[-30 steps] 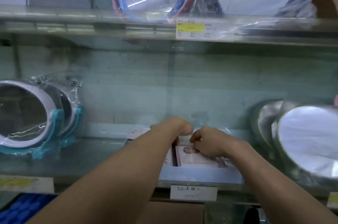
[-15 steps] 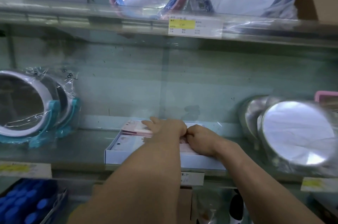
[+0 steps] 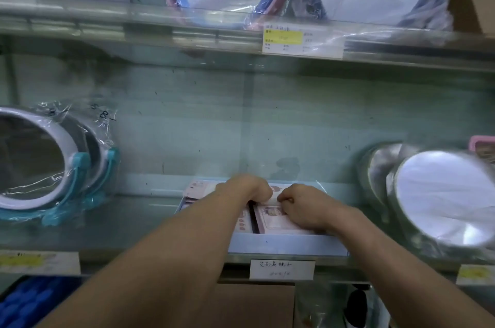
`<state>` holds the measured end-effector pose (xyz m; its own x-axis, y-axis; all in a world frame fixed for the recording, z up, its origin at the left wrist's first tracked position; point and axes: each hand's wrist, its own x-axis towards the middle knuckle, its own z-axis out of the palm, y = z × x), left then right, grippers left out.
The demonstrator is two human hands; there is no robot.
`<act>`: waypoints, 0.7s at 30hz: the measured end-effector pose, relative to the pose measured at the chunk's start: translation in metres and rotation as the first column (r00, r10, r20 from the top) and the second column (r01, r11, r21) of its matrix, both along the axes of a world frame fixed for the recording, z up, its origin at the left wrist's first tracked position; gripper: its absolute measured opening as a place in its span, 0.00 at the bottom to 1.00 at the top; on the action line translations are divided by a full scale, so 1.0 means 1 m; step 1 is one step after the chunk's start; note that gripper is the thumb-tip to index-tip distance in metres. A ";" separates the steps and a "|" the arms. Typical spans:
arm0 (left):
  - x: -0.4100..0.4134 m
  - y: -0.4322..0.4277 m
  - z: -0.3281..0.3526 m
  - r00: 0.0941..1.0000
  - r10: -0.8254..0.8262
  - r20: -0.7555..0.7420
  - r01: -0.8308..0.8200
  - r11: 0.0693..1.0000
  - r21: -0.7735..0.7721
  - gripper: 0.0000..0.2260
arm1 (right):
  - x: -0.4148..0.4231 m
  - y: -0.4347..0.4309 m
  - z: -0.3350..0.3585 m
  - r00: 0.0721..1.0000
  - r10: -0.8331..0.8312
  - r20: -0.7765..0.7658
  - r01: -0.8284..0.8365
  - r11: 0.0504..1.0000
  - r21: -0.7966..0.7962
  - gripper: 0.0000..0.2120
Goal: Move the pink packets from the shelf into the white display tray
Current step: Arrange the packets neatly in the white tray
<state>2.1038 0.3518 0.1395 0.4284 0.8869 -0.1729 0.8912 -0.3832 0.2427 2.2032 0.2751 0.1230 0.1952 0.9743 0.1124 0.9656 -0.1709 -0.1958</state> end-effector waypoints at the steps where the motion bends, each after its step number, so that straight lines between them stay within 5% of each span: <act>1: -0.002 -0.001 0.004 0.999 -0.030 0.012 0.030 0.999 0.015 0.18 | -0.001 0.002 0.007 1.000 -0.015 -0.008 0.014 0.999 -0.037 0.12; 5: -0.013 0.006 0.012 0.985 -0.160 -0.066 0.165 0.983 0.080 0.13 | -0.011 0.011 0.024 1.000 0.010 0.015 -0.008 0.994 -0.112 0.10; 9: -0.025 0.007 0.021 0.986 -0.168 0.017 0.164 0.978 0.131 0.09 | -0.020 0.013 0.014 0.998 0.020 0.055 -0.012 0.988 -0.152 0.13; 12: -0.041 0.014 0.025 0.976 -0.208 0.066 0.197 0.970 0.143 0.14 | -0.017 0.010 0.021 1.000 0.010 0.024 -0.007 0.992 -0.126 0.15; 15: -0.061 0.019 0.018 0.972 -0.232 -0.037 0.235 0.960 0.149 0.19 | -0.014 0.010 0.020 1.000 0.004 -0.021 -0.005 0.998 -0.056 0.16; 21: -0.062 0.026 0.004 0.976 -0.218 -0.015 0.217 0.958 0.190 0.23 | -0.019 0.022 0.025 0.998 -0.006 0.066 0.012 0.996 -0.093 0.19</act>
